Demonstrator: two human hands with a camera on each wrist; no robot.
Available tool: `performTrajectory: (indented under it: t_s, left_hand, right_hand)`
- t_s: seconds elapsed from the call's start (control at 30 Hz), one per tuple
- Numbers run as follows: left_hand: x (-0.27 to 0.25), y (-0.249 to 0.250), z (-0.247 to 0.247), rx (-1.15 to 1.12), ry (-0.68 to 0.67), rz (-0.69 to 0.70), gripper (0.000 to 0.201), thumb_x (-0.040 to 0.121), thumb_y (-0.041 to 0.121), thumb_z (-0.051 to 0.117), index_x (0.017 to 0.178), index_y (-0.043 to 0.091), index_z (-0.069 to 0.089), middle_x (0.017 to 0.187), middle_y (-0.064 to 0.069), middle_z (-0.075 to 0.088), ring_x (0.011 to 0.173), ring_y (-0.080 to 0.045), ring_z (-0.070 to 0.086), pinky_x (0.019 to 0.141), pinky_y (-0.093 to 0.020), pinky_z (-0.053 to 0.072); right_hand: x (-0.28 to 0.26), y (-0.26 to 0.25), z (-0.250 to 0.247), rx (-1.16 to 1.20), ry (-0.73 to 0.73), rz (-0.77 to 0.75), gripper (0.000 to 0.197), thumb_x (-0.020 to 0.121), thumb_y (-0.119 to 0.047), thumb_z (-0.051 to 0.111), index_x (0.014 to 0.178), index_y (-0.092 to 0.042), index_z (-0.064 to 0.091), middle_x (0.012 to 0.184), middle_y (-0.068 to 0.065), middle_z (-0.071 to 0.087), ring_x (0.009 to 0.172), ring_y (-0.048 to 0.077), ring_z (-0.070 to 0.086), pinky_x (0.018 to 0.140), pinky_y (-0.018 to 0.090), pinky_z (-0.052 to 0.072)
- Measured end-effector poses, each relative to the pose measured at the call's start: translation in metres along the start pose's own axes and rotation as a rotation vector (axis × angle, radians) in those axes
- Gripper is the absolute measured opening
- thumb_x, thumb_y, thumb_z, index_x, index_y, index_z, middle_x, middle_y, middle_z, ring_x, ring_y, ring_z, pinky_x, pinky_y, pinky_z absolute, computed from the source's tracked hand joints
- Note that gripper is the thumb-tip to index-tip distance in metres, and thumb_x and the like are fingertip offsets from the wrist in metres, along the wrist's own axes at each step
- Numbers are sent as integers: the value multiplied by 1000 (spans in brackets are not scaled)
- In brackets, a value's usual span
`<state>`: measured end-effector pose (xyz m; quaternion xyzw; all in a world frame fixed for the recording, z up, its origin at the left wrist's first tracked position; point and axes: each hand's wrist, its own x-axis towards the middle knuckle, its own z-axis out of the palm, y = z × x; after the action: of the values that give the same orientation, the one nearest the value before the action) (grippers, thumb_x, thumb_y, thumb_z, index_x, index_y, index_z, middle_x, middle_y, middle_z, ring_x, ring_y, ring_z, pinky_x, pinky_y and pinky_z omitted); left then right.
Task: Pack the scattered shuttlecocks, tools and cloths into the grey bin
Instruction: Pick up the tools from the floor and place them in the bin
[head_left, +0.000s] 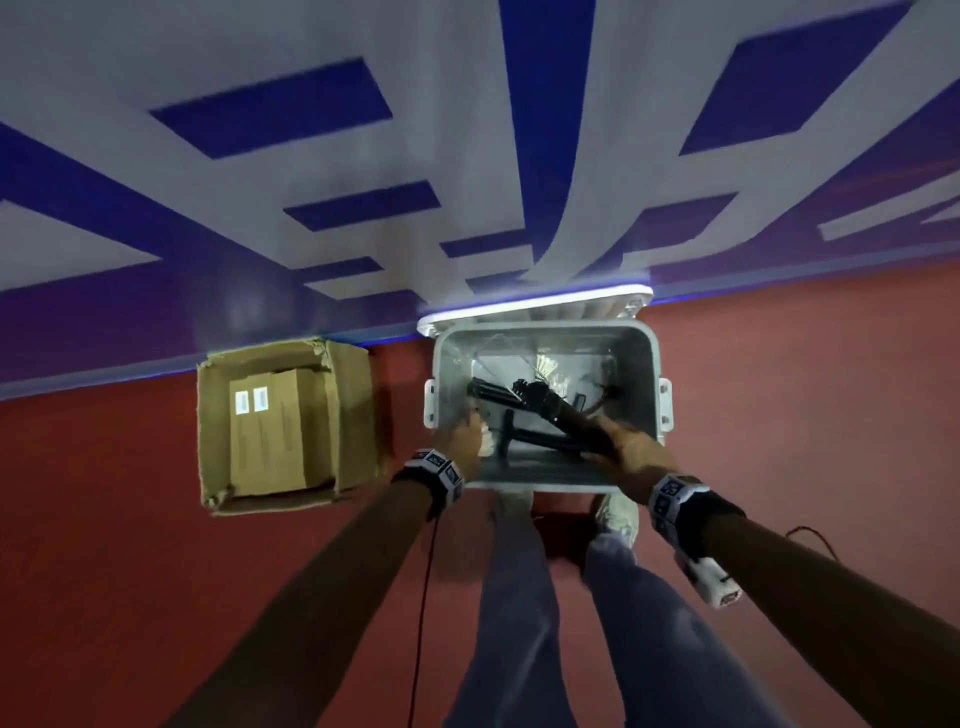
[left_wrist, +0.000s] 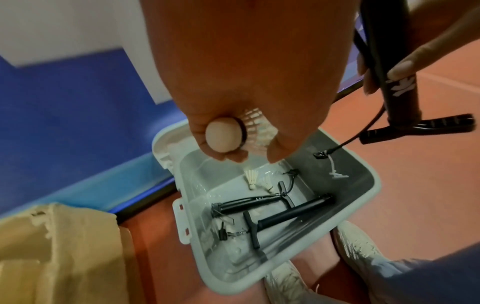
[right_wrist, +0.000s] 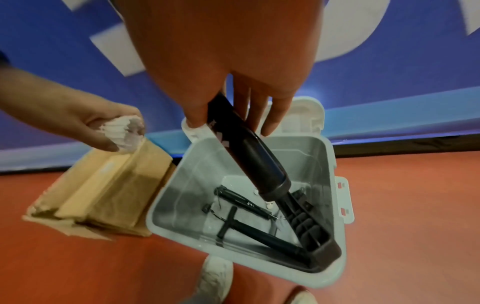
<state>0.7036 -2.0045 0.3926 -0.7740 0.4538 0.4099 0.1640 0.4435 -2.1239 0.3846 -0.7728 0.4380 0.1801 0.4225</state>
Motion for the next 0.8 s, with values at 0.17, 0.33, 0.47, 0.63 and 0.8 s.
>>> performTrajectory:
  t_s: [0.17,0.33,0.47,0.63,0.8]
  left_hand:
    - [68,-12,65,143,15,132,62,88,17,63,142,4,38,134,-16,54,115,-35,60,95,-45,53]
    - [123,-25,111,230,-1,234,61,92,15,59,148,8,34,138,-13,54,120,-34,60,101,-47,45]
    - [174,-36,134,204,-43,231,47,94,7,58,138,6,40,133,-16,57,118,-37,60,93,-43,46]
    - [224,-52,169,178,-36,260,48,89,3,64,131,7,42,122,-17,60,107,-39,64,80,-43,49]
    - [252,-61,189,189,-56,322,63,91,3,63,147,4,33,133,-20,55,113,-39,62,90,-47,52]
  right_hand:
    - [80,28,56,-176,-83,-5,55,92,-46,66,141,-34,45,135,2,54,116,35,62,98,39,50]
    - [147,58,102,-317,-163,37,57,91,-41,67,143,-28,47,132,8,59,118,32,62,98,41,51]
    - [197,83,135,-402,-202,110,59,92,-44,66,146,-31,45,132,8,63,120,30,63,94,38,53]
    - [250,114,172,-397,-237,118,60,92,-43,68,146,-32,47,136,10,63,125,31,61,97,37,53]
    - [278,122,193,-373,-261,100,51,90,-39,71,137,-25,58,130,9,67,120,30,64,93,32,51]
